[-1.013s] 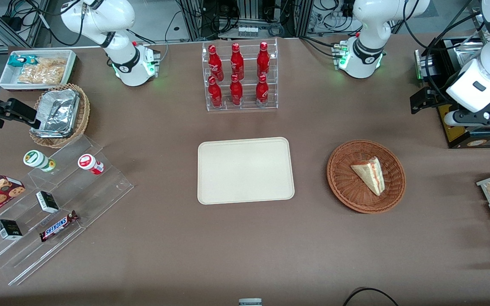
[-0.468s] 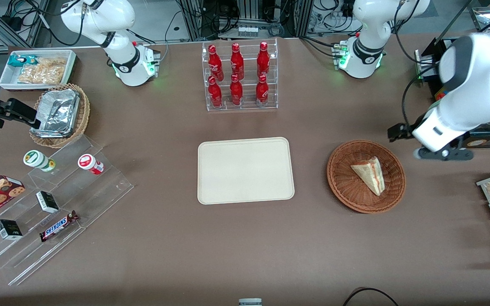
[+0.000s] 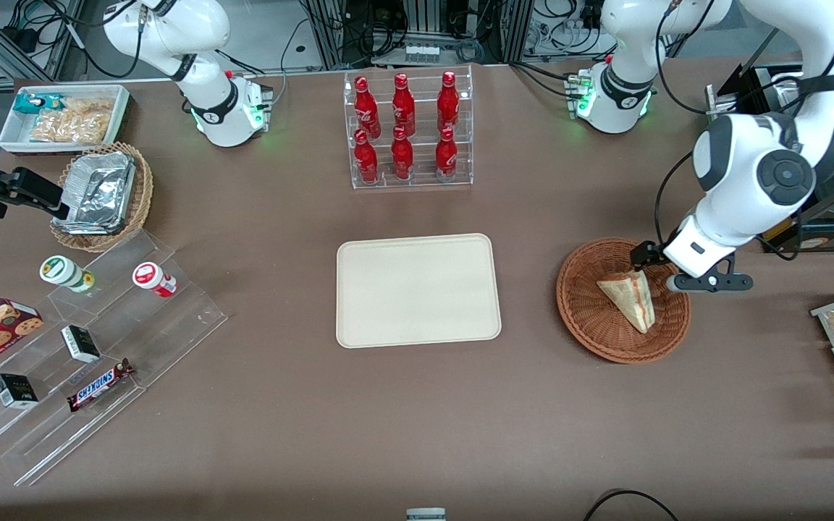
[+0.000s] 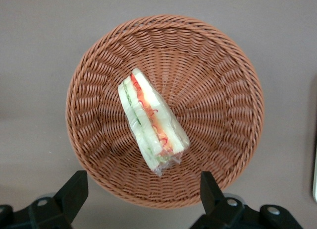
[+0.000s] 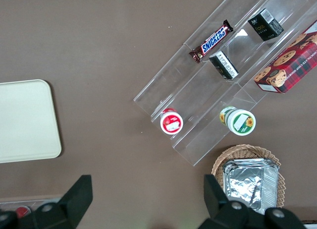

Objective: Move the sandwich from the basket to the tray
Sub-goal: 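Lower the left gripper and close it on the wrapped sandwich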

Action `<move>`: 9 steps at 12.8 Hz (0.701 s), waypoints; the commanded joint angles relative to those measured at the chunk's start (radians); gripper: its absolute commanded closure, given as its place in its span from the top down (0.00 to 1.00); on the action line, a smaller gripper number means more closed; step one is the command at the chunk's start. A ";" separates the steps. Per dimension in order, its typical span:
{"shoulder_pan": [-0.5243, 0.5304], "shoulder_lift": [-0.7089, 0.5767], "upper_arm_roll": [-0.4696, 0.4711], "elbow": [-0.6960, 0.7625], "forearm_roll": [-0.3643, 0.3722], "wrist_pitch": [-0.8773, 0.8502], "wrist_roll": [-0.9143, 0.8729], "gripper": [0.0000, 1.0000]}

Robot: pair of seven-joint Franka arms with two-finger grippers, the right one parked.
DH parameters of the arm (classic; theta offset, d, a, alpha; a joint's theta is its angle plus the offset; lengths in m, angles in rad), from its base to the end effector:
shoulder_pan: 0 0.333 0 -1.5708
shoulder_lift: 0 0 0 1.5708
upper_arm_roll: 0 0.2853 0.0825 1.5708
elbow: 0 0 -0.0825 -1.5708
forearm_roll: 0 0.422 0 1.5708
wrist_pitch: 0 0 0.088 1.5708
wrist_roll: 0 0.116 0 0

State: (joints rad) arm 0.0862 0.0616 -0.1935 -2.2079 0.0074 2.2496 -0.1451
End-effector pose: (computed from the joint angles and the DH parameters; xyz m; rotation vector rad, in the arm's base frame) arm 0.5586 -0.0602 0.2873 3.1373 0.0523 -0.0304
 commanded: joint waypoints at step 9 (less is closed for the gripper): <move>-0.023 0.116 -0.006 -0.029 0.005 0.149 -0.636 1.00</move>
State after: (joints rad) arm 0.0647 0.1484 -0.1981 -2.2272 0.0065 2.3509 -0.7490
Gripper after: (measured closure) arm 0.000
